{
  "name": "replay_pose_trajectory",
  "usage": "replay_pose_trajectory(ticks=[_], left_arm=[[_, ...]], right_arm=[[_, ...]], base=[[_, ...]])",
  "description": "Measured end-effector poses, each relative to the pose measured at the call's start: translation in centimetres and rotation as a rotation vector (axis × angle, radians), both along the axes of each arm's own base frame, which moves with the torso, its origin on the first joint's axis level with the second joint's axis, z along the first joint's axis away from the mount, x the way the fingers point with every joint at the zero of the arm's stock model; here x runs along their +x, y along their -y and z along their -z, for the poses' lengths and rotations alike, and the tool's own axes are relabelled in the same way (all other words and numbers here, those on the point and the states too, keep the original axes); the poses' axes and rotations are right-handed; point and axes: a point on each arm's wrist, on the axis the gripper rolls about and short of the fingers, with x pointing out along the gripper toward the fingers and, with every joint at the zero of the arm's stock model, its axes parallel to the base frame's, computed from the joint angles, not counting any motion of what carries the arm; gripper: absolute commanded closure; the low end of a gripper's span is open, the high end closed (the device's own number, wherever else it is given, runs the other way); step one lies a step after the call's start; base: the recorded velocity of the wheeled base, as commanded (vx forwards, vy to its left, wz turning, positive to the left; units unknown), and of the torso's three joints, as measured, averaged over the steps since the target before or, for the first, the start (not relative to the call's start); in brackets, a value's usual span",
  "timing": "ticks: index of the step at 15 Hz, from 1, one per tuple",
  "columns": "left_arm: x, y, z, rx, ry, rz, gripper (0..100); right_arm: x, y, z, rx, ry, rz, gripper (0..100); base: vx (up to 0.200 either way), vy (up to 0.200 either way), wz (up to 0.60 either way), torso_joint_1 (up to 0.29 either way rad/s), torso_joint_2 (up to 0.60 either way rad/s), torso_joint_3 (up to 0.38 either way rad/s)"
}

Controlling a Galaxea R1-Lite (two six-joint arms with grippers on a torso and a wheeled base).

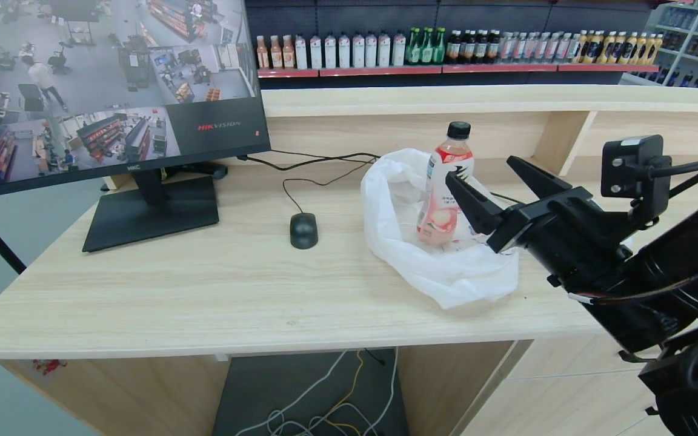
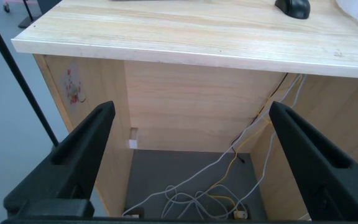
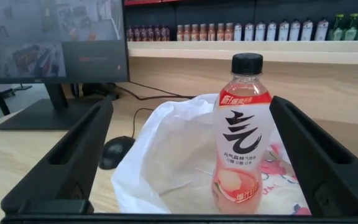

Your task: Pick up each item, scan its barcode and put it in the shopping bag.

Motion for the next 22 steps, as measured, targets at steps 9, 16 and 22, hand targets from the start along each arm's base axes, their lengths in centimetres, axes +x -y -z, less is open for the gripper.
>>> replay_pose_trajectory(ticks=[9, 16, 22], left_arm=[[0.00, 0.00, 0.00, 0.004, 0.000, 0.000, 0], [0.00, 0.00, 0.00, 0.001, 0.000, 0.000, 0], [0.00, 0.00, 0.00, 0.001, 0.000, 0.000, 0]], right_arm=[[0.23, -0.13, 0.19, -0.003, -0.005, 0.000, 0], [0.41, -0.21, 0.57, -0.012, -0.016, 0.002, 0], [0.38, -0.10, 0.69, -0.014, -0.020, 0.006, 0]], base=[[-0.044, 0.000, 0.00, 0.001, 0.00, 0.001], [0.000, -0.057, 0.00, 0.001, 0.00, 0.001], [0.000, -0.200, 0.00, 0.006, 0.00, 0.003]])
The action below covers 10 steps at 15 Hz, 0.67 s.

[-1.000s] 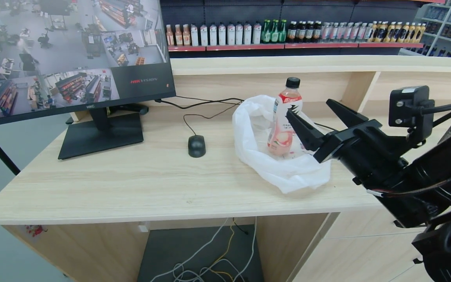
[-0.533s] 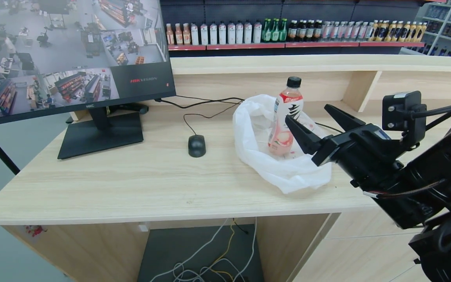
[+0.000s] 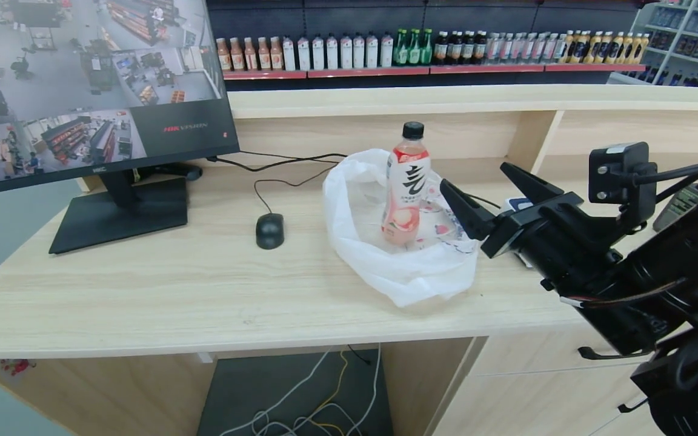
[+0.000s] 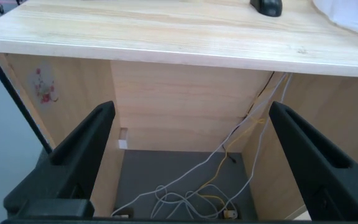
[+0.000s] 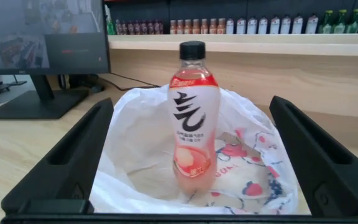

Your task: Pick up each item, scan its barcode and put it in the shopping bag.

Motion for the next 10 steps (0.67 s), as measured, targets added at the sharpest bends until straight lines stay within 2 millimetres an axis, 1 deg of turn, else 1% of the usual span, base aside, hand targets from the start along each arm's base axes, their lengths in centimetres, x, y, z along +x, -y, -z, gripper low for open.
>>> replay_pose_trajectory(ticks=[4, 10], left_arm=[[0.00, 0.00, 0.00, -0.003, 0.000, 0.000, 0], [0.00, 0.00, 0.00, -0.003, -0.001, 0.000, 0]], right_arm=[[-0.16, 0.17, 0.07, -0.002, -0.004, 0.002, 0], [-0.45, 0.36, 0.78, -0.018, -0.031, 0.003, 0]], base=[[0.000, -0.200, 0.00, 0.006, 0.00, 0.004], [0.000, -0.200, 0.00, 0.002, 0.00, 0.000]])
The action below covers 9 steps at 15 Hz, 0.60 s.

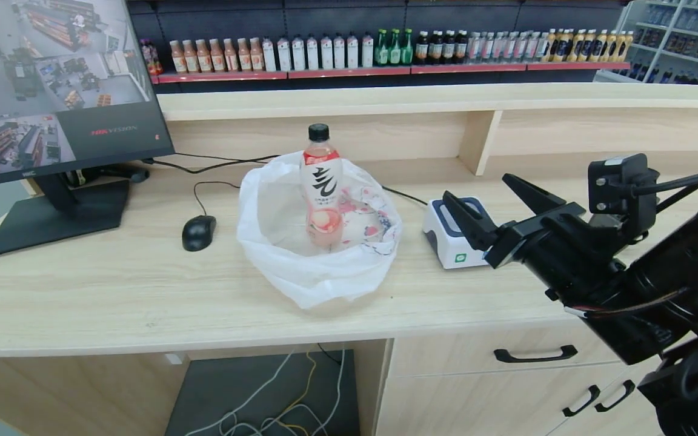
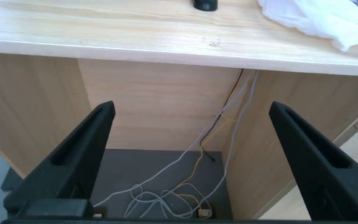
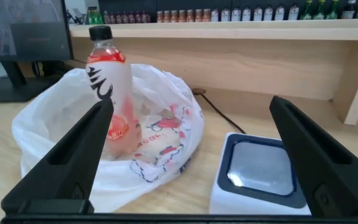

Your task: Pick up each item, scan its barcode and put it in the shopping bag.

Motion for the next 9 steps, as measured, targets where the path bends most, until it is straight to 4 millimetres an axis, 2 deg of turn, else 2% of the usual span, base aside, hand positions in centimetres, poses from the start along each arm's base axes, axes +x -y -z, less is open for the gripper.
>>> replay_pose_trajectory(ticks=[9], left_arm=[[0.0, 0.0, 0.0, 0.000, 0.000, 0.000, 0]], right_arm=[[-0.2, 0.1, 1.2, -0.026, -0.044, -0.001, 0]], base=[[0.000, -0.200, 0.00, 0.003, 0.00, 0.002]])
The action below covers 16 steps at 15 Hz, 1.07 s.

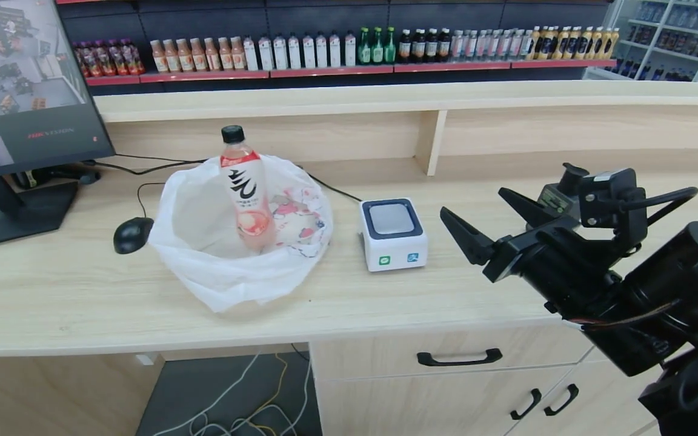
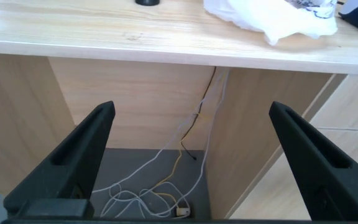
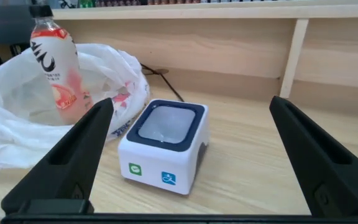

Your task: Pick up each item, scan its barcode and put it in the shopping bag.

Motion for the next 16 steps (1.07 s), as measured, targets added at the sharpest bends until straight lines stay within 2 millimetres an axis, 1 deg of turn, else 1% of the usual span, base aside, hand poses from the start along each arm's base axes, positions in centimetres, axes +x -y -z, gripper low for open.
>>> replay_pose_trajectory(ticks=[9, 13, 16], left_arm=[[0.0, 0.0, 0.0, 0.001, 0.000, 0.000, 0], [0.0, 0.0, 0.0, 0.001, 0.000, 0.000, 0], [0.0, 0.0, 0.0, 0.002, 0.000, 0.000, 0]], right_arm=[[0.8, 0.5, 0.8, -0.013, -0.024, 0.030, 0], [1.6, 0.7, 0.4, -0.003, -0.007, 0.052, 0], [2.4, 1.3, 0.7, -0.006, -0.014, 0.082, 0]], base=[[0.000, -0.200, 0.00, 0.003, 0.00, 0.003], [0.000, 0.000, 0.00, 0.000, 0.00, 0.000], [0.000, 0.000, 0.00, 0.000, 0.00, 0.000]])
